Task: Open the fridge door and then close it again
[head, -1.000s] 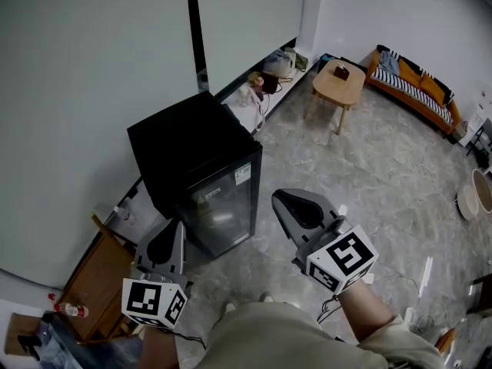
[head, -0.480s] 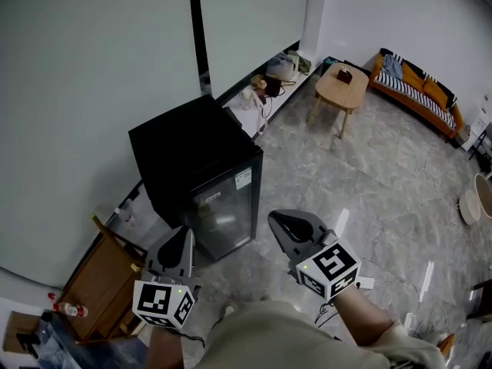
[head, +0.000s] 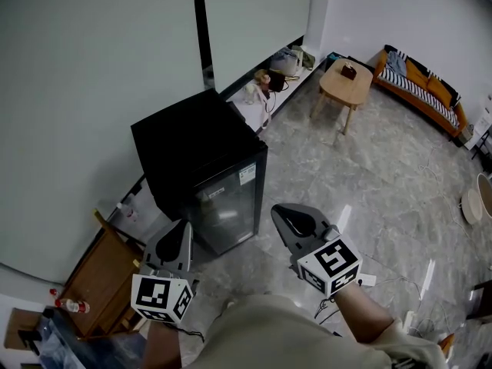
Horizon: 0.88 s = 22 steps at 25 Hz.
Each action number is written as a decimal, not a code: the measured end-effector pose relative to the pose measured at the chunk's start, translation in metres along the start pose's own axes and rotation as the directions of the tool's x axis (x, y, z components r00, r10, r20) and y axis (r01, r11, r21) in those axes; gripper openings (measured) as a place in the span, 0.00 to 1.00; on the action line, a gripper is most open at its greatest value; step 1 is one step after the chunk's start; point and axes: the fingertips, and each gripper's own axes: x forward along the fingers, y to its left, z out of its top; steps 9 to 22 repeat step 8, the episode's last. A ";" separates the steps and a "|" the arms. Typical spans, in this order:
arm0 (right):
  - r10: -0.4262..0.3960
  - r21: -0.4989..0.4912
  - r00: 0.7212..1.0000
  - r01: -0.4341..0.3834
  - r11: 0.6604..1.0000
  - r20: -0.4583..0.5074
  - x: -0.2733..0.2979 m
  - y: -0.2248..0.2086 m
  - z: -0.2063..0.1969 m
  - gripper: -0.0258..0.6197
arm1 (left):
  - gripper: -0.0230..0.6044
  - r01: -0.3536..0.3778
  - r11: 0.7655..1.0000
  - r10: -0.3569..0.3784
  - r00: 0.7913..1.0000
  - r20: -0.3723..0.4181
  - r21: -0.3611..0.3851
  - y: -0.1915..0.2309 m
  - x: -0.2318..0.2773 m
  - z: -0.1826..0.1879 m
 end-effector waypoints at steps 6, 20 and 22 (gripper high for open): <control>0.002 0.002 1.000 -0.002 1.000 0.005 0.004 0.002 0.003 0.04 | 0.05 0.003 1.000 -0.003 1.000 -0.007 0.005 0.003 -0.003 0.000; 0.001 0.004 1.000 -0.001 1.000 0.005 0.005 0.002 0.003 0.04 | 0.05 0.005 1.000 -0.005 1.000 -0.008 0.004 0.003 -0.003 0.000; 0.001 0.004 1.000 -0.001 1.000 0.005 0.005 0.002 0.003 0.04 | 0.05 0.005 1.000 -0.005 1.000 -0.008 0.004 0.003 -0.003 0.000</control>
